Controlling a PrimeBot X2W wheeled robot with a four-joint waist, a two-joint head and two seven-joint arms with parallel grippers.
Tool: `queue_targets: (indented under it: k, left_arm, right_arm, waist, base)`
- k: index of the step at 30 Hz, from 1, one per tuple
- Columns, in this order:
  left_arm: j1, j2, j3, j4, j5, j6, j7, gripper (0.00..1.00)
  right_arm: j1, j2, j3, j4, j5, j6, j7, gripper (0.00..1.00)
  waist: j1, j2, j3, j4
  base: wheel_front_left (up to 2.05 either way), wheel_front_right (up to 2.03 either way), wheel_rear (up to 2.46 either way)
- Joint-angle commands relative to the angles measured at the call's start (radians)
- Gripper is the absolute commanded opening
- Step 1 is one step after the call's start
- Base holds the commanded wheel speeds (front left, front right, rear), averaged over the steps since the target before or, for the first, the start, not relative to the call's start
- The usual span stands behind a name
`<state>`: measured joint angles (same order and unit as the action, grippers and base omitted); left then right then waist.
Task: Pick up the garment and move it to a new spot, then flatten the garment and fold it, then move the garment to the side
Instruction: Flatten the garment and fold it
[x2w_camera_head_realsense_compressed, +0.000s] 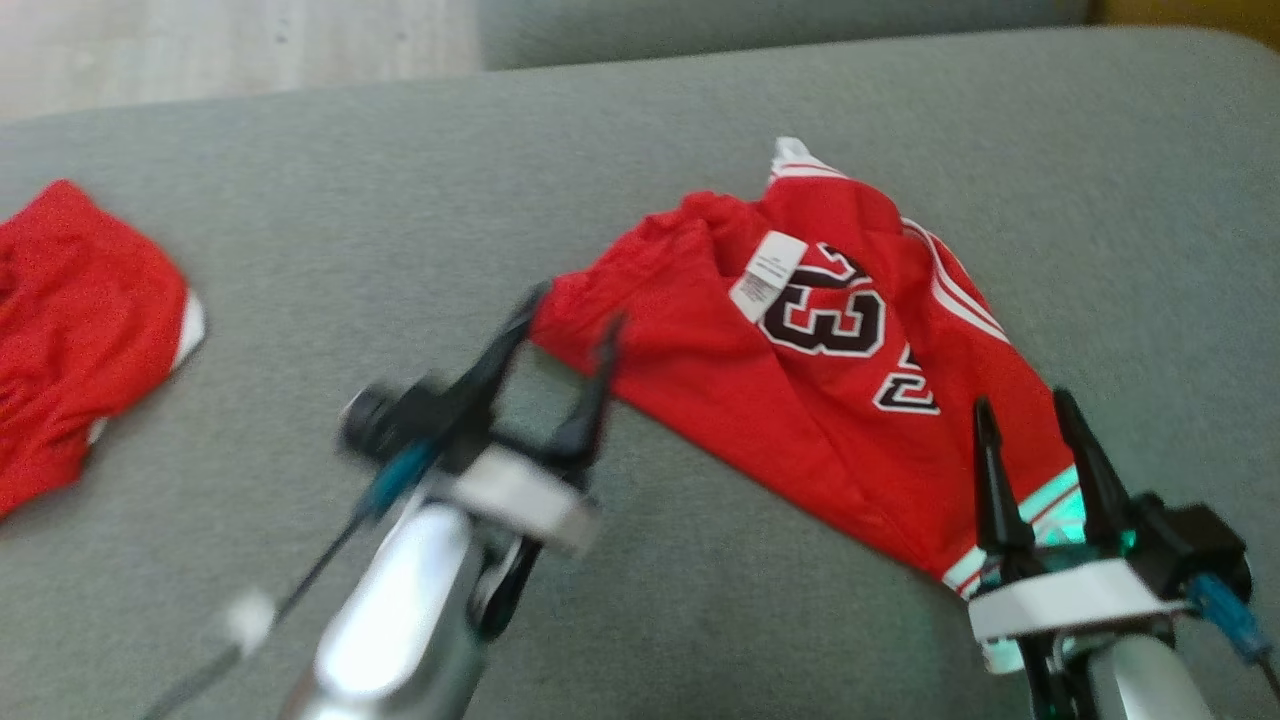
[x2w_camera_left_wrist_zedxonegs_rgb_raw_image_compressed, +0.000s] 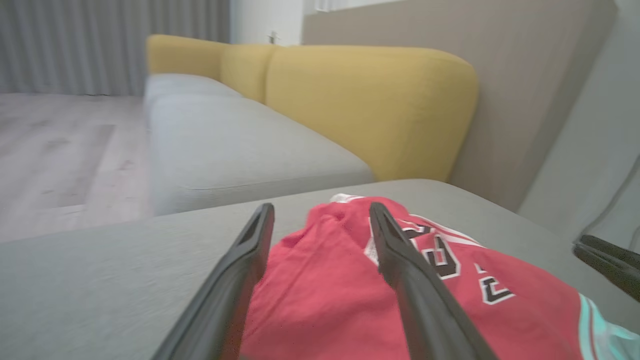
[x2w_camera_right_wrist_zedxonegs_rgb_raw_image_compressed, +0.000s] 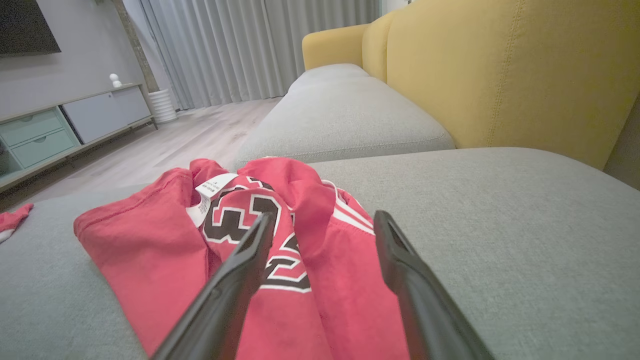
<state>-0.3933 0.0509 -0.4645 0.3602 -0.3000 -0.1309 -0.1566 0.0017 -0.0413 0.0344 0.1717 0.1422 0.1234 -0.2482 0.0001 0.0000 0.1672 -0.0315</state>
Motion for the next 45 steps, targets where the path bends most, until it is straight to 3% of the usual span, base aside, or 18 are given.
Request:
queue_targets:
  k: [1, 5, 9, 22, 23, 24, 25, 27, 28, 45]
  left_arm:
    - [-0.080, 0.010, 0.001, 0.000, -0.030, 0.001, 0.025, 1.00]
    - [-0.233, 0.040, -0.091, 0.122, -0.108, 0.000, 0.115, 1.00]
    - [-0.336, 0.063, -0.123, 0.240, -0.170, 0.000, 0.171, 1.00]
    - [-0.452, 0.102, -0.230, 0.397, -0.302, 0.000, 0.218, 1.00]
    - [-0.454, 0.102, -0.240, 0.400, -0.313, 0.000, 0.217, 0.98]
    - [-0.456, 0.102, -0.252, 0.402, -0.323, 0.000, 0.217, 0.79]
    - [-0.458, 0.102, -0.264, 0.403, -0.332, 0.000, 0.214, 0.51]
    - [-0.463, 0.105, -0.284, 0.405, -0.349, 0.000, 0.205, 0.29]
    - [-0.465, 0.105, -0.295, 0.405, -0.357, 0.000, 0.199, 0.00]
    - [-0.458, 0.128, -0.420, 0.384, -0.473, 0.000, 0.103, 0.00]
  right_arm:
    - [-0.042, -0.009, 0.031, -0.037, 0.006, 0.007, -0.013, 1.00]
    - [-0.063, -0.009, 0.053, -0.046, 0.014, 0.007, -0.014, 1.00]
    - [-0.068, -0.009, 0.059, -0.050, 0.020, 0.007, -0.014, 1.00]
    - [-0.066, -0.009, 0.053, -0.050, 0.021, 0.007, -0.014, 1.00]
    - [-0.066, -0.009, 0.053, -0.050, 0.021, 0.007, -0.014, 1.00]
    - [-0.066, -0.009, 0.053, -0.050, 0.021, 0.007, -0.014, 1.00]
    - [-0.067, -0.009, 0.052, -0.051, 0.021, 0.007, -0.014, 1.00]
    - [-0.067, -0.009, 0.050, -0.052, 0.022, 0.007, -0.014, 1.00]
    - [-0.067, -0.009, 0.048, -0.052, 0.022, 0.007, -0.014, 1.00]
    - [-0.052, -0.009, 0.014, -0.043, 0.020, 0.007, -0.014, 1.00]
  waist:
    - [-0.0001, 0.0000, 0.030, -0.032]
    - [-0.0001, 0.0000, 0.059, -0.079]
    - [-0.0001, 0.0000, 0.076, -0.113]
    - [-0.0001, 0.0000, 0.087, -0.139]
    - [-0.0001, 0.0000, 0.087, -0.139]
    - [-0.0001, 0.0000, 0.088, -0.138]
    - [-0.0001, 0.0000, 0.088, -0.138]
    - [-0.0001, 0.0000, 0.089, -0.137]
    - [-0.0001, 0.0000, 0.089, -0.136]
    - [-0.0001, 0.0000, 0.072, -0.075]
  base:
    - [0.00, 0.00, 0.00]
    - [0.00, 0.00, 0.00]
    - [0.00, 0.00, 0.00]
    - [0.00, 0.00, 0.00]
    - [0.00, 0.00, 0.00]
    - [0.00, 0.00, 0.00]
    - [0.00, 0.00, 0.00]
    - [0.00, 0.00, 0.00]
    - [0.00, 0.00, 0.00]
    - [0.00, 0.00, 0.00]
